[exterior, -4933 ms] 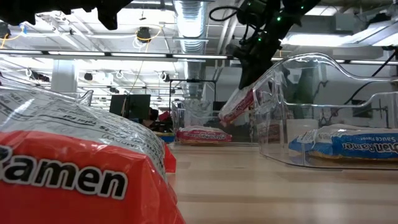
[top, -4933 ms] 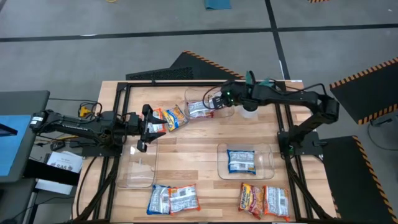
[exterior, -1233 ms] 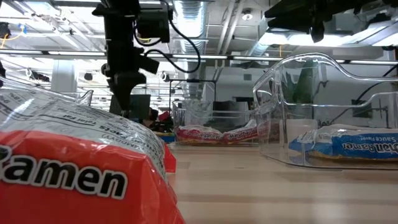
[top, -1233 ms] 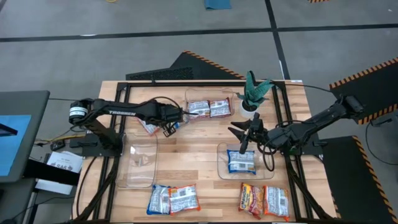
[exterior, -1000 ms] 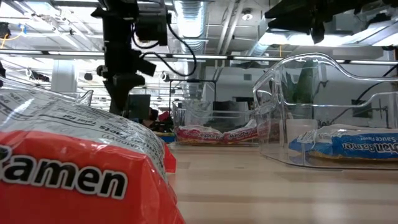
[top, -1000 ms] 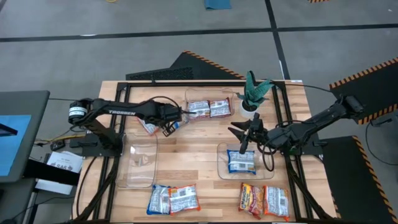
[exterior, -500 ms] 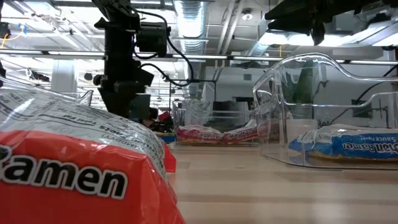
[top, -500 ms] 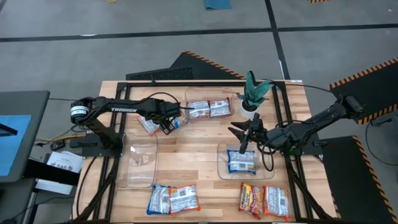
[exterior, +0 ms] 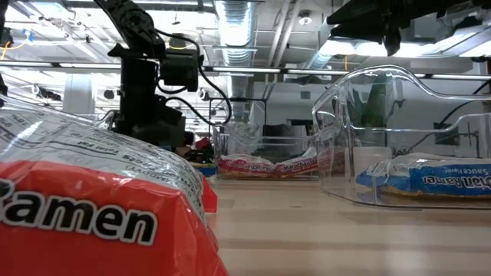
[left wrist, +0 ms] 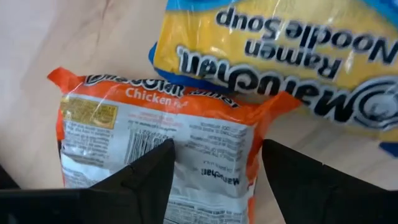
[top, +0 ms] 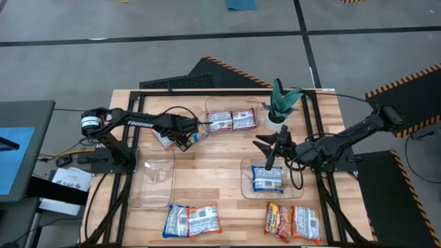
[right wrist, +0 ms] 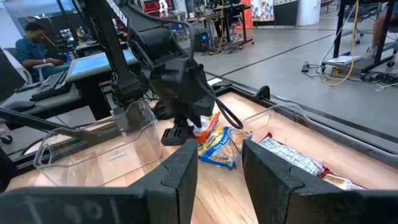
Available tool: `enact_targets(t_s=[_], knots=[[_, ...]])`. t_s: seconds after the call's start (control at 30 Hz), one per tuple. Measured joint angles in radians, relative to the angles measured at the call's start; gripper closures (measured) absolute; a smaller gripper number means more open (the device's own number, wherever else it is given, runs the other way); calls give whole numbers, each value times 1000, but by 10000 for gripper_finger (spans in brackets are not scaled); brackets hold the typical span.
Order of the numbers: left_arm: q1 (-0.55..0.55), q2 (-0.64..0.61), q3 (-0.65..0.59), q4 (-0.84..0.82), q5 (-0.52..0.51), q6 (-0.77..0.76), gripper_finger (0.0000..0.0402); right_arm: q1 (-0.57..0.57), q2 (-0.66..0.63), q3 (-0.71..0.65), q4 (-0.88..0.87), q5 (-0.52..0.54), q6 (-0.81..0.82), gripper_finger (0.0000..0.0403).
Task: Sort Maruchan noodles
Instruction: Put the top left orange bag into the bottom left transparent bin
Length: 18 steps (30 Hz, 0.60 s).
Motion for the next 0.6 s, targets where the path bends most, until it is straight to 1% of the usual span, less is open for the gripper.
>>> enact_targets(t_s=[0.03,0.1,0.17,0.23,0.27,0.4,0.6], knots=[[0,0,-1,-3,-3,1,193,0,0,0,0,0,0,251],[-7,0,-1,-4,-19,8,229,0,0,0,0,0,0,251],[-12,-1,-1,-5,-40,22,286,0,0,0,0,0,0,251],[-19,-3,-1,-7,-55,45,356,0,0,0,0,0,0,251],[-22,-3,-1,-7,-63,50,377,0,0,0,0,0,0,251],[-36,-3,40,-70,-92,71,397,0,0,0,0,0,0,251],[-69,-55,177,-178,-151,119,400,0,0,0,0,0,0,251]])
